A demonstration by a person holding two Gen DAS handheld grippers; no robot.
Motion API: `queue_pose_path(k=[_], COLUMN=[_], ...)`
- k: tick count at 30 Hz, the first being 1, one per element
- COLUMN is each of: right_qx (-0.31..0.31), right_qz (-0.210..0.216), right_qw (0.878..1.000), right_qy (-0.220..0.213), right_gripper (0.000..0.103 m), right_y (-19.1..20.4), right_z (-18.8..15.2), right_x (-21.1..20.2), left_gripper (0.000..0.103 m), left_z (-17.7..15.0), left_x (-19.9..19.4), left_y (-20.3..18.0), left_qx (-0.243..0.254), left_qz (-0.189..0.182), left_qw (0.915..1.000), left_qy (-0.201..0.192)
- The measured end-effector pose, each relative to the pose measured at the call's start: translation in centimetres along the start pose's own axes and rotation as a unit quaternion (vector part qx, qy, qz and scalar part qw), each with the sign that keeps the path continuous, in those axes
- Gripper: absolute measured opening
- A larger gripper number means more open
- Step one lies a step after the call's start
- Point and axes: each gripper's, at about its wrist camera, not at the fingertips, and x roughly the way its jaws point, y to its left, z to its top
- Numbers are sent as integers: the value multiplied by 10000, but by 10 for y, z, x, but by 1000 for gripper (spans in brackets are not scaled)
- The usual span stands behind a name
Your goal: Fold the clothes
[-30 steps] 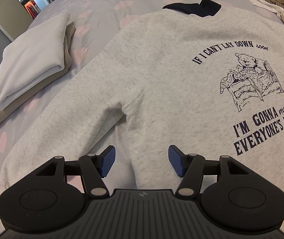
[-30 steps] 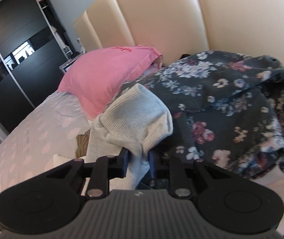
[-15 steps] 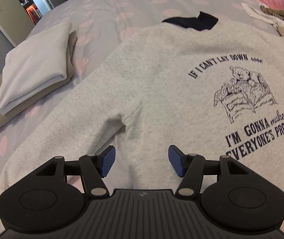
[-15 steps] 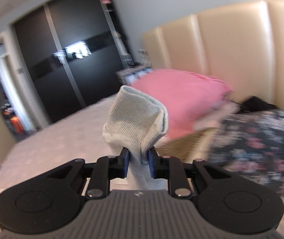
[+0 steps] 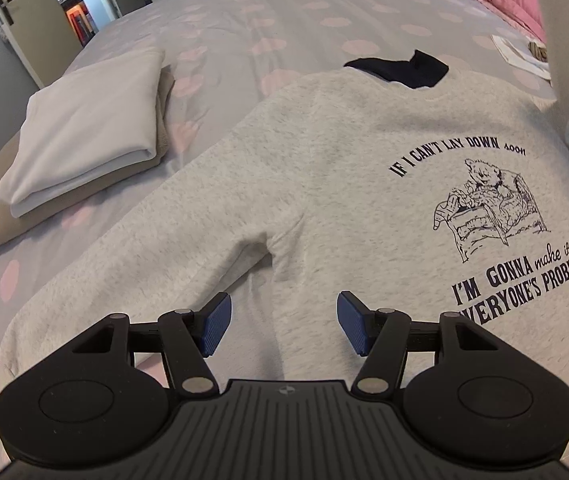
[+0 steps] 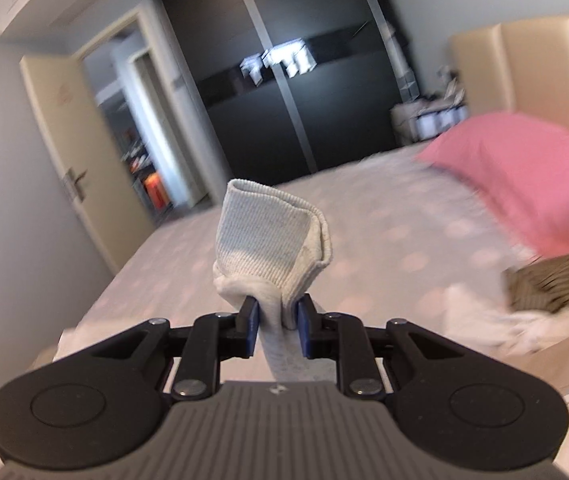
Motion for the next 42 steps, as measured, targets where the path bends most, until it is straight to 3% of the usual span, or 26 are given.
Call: queue_pose_path(k=[7,13,15,20,25,33,38,42], right_qx=[-403,-693,-736,-951,-965,-735,-392,-535], right_qz=[427,490,467,358,75,-728,-1220,-1573], right_qw=[9947,9882,9877,9863,9859,9813,9751,9618], right_qy=[850,1279,1297,1300,1366,1621,1809,2176], right_gripper=[23,43,61,61,65,69,69,69], right_y=[56,75,75,65,27,-67,-125,-150], right_z=[-50,-81,-81,-78,-80,-111,-135,-163], right_x=[65,88,88,75,50,-1,-16,-5], left_gripper=[57,57,57,57,57,57,57,54], left_z=[1,3,3,3,8,44,58,66], left_x=[-3,-6,-6,-6,-4,21,47,69], left_y=[11,16,15,10,2,-13,-39,-50], left_qx=[-172,-284,-281,-190,28,-135,83,46], left_qz=[-34,-66,-82,-132,-316,-725,-701,-575], left_qw=[9998,9995,9995,9996,9993,9971,9974,9983], left_qy=[-51,-110,-116,-190,-173,-161,-163,-70])
